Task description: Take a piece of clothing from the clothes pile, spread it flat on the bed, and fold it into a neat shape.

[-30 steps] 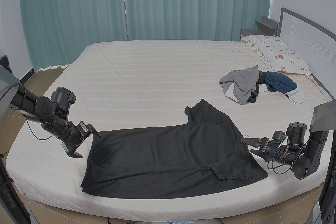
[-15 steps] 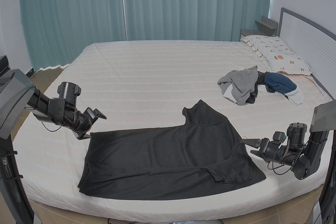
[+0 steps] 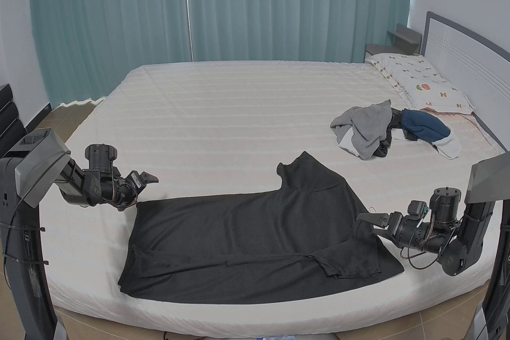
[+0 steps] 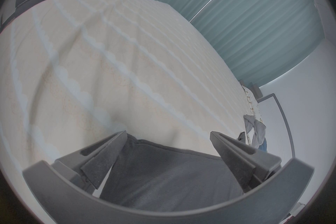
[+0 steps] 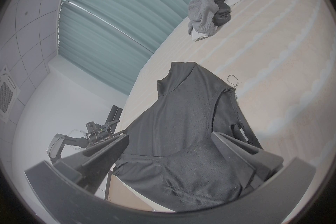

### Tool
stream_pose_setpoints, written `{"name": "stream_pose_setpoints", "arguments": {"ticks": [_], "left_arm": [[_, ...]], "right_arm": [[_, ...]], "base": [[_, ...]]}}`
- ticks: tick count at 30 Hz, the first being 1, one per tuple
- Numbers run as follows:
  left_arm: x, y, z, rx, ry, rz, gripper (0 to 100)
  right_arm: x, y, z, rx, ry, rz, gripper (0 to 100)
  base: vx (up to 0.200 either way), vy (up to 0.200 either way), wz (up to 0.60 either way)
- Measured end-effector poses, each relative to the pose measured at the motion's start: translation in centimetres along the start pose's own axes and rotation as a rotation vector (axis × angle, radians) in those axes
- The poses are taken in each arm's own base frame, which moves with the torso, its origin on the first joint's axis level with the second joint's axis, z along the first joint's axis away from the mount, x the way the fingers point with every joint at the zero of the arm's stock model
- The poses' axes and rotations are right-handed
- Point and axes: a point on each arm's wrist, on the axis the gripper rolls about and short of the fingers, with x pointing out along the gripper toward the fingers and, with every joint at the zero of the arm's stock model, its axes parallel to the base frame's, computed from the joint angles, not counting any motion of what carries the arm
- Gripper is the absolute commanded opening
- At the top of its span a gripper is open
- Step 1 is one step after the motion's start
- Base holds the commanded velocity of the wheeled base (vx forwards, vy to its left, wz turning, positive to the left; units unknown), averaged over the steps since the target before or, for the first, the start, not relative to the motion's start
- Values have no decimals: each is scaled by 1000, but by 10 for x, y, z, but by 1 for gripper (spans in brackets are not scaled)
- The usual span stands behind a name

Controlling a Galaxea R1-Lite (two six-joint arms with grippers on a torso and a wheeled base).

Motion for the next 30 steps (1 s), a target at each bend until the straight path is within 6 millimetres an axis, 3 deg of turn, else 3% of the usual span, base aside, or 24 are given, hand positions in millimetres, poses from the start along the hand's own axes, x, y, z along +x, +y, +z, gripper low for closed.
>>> {"name": "stream_pose_setpoints", "arguments": {"ticks": [16,17,23,30], "left_arm": [[4,12,-19,14,-7,-7,100],[5,12,-19,16,-6,-8,0],[5,11,-21,17,-8,-1,0],[4,11,-20,-16,-18,11,0]], "right_arm": [[4,-3,2,-8,-19,11,100],[5,-3,2,-9,-21,12,100],[12,-3,8,-22,-45,17,100],[41,1,19,-47,-94,-19,100]], "base": [[0,0,0],[0,0,0],[0,0,0],[0,0,0]]}}
